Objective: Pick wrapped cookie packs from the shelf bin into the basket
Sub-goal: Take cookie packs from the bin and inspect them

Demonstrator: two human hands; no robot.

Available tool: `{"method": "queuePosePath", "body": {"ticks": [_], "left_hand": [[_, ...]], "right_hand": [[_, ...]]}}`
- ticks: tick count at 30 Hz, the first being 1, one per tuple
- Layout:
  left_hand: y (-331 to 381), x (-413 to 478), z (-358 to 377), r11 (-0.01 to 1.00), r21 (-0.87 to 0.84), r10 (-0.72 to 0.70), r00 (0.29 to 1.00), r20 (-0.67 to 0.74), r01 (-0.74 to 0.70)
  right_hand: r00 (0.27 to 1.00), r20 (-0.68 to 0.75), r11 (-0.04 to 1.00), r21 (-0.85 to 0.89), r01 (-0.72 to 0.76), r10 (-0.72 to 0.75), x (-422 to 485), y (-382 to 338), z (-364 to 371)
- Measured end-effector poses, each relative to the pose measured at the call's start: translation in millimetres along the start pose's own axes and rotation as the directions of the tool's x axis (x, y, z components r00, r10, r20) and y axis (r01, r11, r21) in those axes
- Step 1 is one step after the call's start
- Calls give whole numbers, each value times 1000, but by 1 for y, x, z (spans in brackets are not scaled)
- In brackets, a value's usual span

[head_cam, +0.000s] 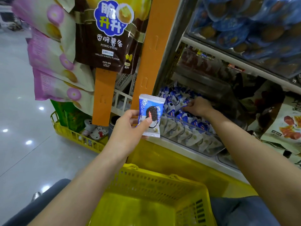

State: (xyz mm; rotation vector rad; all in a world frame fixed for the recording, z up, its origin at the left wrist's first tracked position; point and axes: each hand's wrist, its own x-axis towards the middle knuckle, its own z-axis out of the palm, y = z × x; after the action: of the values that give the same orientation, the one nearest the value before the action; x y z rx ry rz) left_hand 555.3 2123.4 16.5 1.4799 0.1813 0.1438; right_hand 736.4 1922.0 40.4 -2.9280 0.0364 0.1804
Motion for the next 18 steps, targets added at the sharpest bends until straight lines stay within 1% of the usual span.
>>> {"method": "queuePosePath", "body": {"ticks": [2, 4, 5, 7, 8, 9, 10, 11, 12, 13, 14, 15, 16, 17, 18], "left_hand": [[-1, 1, 0, 999, -39, -14, 1000, 0, 14], [-2, 1, 1, 997, -69, -26, 1000, -3, 26], [-3, 1, 2, 996, -80, -32, 999, -6, 31], [-5, 1, 6, 993, -105, -49, 999, -14, 47], [-6, 1, 7, 991, -120, -64, 998, -17, 61], [-7, 0, 8, 987, -137, -85, 996, -18, 82], [-8, -1, 9, 982, -153, -111, 994, -18, 107], [-9, -2, 9, 977, -166, -140, 990, -14, 136], [-10, -3, 10, 971, -174, -166, 986, -9, 162], [-10, -4, 11, 966, -178, -190, 982, -2, 187], [-10, -5, 13, 960, -182, -214, 977, 5, 212], [-8, -7, 14, 950, -198, -241, 970, 18, 240], [-7, -8, 16, 933, -234, -271, 962, 43, 273], [-5, -11, 17, 908, -281, -300, 950, 84, 311], [-3, -13, 18, 885, -313, -318, 938, 137, 346]], "right_hand": [[996, -84, 998, 55, 5, 0, -1, 0, 0], [970, -240, 989, 129, 64, -32, -6, 2, -1], [936, -346, 978, 166, 126, -62, -11, 1, -3], [817, -556, 939, 175, 297, -155, -28, -2, -12], [762, -625, 911, 195, 363, -169, -38, -5, -18], [747, -647, 871, 270, 410, -151, -48, -8, -24], [781, -612, 799, 403, 447, -127, -60, -13, -29], [844, -520, 690, 564, 454, -130, -73, -18, -33], [904, -391, 577, 704, 414, -173, -87, -22, -33], [938, -251, 508, 791, 341, -238, -102, -25, -31], [944, -132, 504, 818, 275, -301, -114, -27, -27], [938, -42, 542, 807, 235, -343, -124, -27, -21], [931, 27, 586, 783, 207, -365, -132, -27, -14], [925, 79, 606, 775, 178, -372, -140, -28, -7], [922, 113, 596, 790, 142, -370, -145, -28, 0]]}}
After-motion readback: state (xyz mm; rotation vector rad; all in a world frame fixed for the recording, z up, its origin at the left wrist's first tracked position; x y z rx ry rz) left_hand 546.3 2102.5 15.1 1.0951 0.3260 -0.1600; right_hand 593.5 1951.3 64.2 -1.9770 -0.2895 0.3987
